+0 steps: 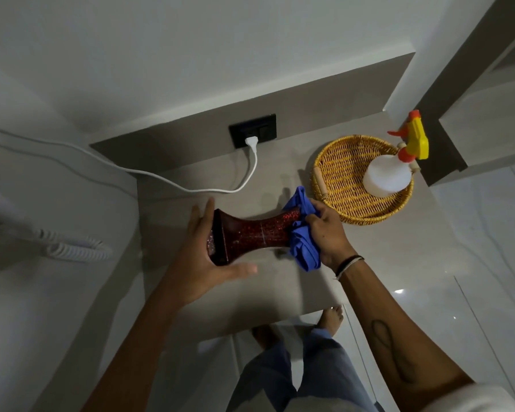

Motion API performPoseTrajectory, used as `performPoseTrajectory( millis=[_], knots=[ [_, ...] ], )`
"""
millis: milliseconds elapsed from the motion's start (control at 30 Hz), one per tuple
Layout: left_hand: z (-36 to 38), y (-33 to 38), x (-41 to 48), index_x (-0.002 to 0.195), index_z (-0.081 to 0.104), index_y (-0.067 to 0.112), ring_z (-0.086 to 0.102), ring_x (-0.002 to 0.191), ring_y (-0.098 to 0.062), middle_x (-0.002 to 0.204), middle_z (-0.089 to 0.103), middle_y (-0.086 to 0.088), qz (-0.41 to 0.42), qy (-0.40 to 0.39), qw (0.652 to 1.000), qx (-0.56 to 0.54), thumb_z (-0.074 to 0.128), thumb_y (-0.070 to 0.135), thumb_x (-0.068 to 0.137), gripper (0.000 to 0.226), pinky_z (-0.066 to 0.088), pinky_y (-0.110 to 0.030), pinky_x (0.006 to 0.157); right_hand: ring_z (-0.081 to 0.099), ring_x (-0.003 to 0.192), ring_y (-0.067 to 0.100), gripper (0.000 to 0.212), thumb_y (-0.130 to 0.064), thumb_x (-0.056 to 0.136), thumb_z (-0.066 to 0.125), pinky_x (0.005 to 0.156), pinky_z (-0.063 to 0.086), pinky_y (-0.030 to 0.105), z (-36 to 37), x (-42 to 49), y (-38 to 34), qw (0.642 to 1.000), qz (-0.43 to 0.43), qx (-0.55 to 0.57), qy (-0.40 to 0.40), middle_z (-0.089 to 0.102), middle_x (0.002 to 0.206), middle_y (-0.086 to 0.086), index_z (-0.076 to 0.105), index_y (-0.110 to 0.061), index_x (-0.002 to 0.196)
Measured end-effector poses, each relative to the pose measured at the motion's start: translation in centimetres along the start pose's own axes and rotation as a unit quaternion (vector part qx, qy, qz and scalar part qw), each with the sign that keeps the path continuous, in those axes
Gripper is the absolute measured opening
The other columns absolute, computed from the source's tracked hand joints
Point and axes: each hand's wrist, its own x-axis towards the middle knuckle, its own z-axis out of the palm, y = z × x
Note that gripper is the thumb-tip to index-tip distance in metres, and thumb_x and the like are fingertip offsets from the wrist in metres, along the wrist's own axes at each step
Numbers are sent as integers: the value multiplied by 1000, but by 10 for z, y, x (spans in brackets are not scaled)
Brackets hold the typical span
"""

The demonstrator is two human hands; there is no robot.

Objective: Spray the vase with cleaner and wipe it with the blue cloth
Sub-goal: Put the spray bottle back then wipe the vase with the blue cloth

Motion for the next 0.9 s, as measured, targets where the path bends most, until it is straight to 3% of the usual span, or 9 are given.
performPoseTrajectory(
  millis=[100, 233, 333, 467, 533, 633, 733, 833, 900],
  knots=[
    [5, 3, -10, 170, 15, 48, 34, 158, -5, 177, 25, 6, 41, 25, 997, 56, 98, 68, 55, 143, 35, -28, 120, 75, 83, 28, 44, 12, 106, 35, 75, 68, 38, -1, 0, 0, 999, -14, -37, 6, 75, 112, 23, 66, -4, 133],
    [9, 15, -11, 149, 51, 16, 51, 144, -32, 145, 58, -8, 94, 123, 977, 148, 96, 47, 58, 106, 49, -49, 115, 55, 142, 23, 56, 16, 104, 39, 123, 47, 42, 3, -25, 5, 960, -198, -185, 68, 56, 157, 15, 49, -3, 156],
    [11, 22, -13, 138, 57, 15, 63, 120, -28, 129, 60, 0, 90, 127, 979, 133, 96, 36, 58, 92, 59, -46, 96, 39, 157, 15, 59, 11, 101, 41, 132, 31, 28, 8, -51, 13, 903, -346, -246, 69, 41, 168, 14, 39, 4, 160],
    [20, 31, -10, 126, 64, 8, 69, 104, -30, 117, 68, -7, 126, 129, 976, 122, 88, 41, 63, 75, 59, -46, 88, 26, 166, 25, 75, 13, 98, 47, 136, 25, 40, 39, -88, 37, 833, -436, -315, -126, 27, 177, 10, 28, -5, 167],
    [21, 26, -8, 117, 65, 6, 69, 98, -32, 109, 68, -8, 136, 135, 973, 131, 89, 35, 60, 68, 57, -43, 85, 17, 168, 26, 89, 19, 95, 54, 137, 22, 44, 41, -91, 56, 800, -432, -382, -165, 18, 181, 4, 22, -16, 170],
    [19, 19, -14, 125, 64, 4, 67, 103, -32, 115, 66, -9, 96, 146, 973, 150, 98, 27, 54, 82, 50, -30, 85, 15, 167, 32, 89, 23, 91, 62, 133, 27, 57, 14, -66, 55, 798, -380, -462, -74, 17, 178, 9, 28, -9, 167],
    [22, 24, -14, 133, 63, 2, 67, 108, -35, 122, 66, -12, 86, 142, 974, 152, 99, 27, 54, 90, 54, -35, 89, 11, 169, 28, 79, 17, 98, 56, 135, 22, 55, 8, -62, 44, 834, -310, -452, -63, 17, 179, 6, 28, -12, 166],
    [22, 20, -13, 138, 63, 5, 69, 119, -35, 132, 69, -13, 64, 134, 984, 102, 99, 21, 57, 91, 57, -45, 101, 16, 168, 14, 56, -12, 116, 38, 137, 20, 42, 56, -104, 43, 837, -391, -366, -114, 22, 180, -6, 28, -30, 168],
    [19, 20, -16, 143, 60, 10, 66, 131, -34, 141, 67, -13, 26, 139, 987, 73, 99, 13, 59, 92, 55, -49, 108, 13, 169, 21, 56, -19, 117, 29, 138, 14, 37, 67, -118, 53, 789, -468, -368, -153, 13, 182, -4, 16, -27, 171]
  ],
)
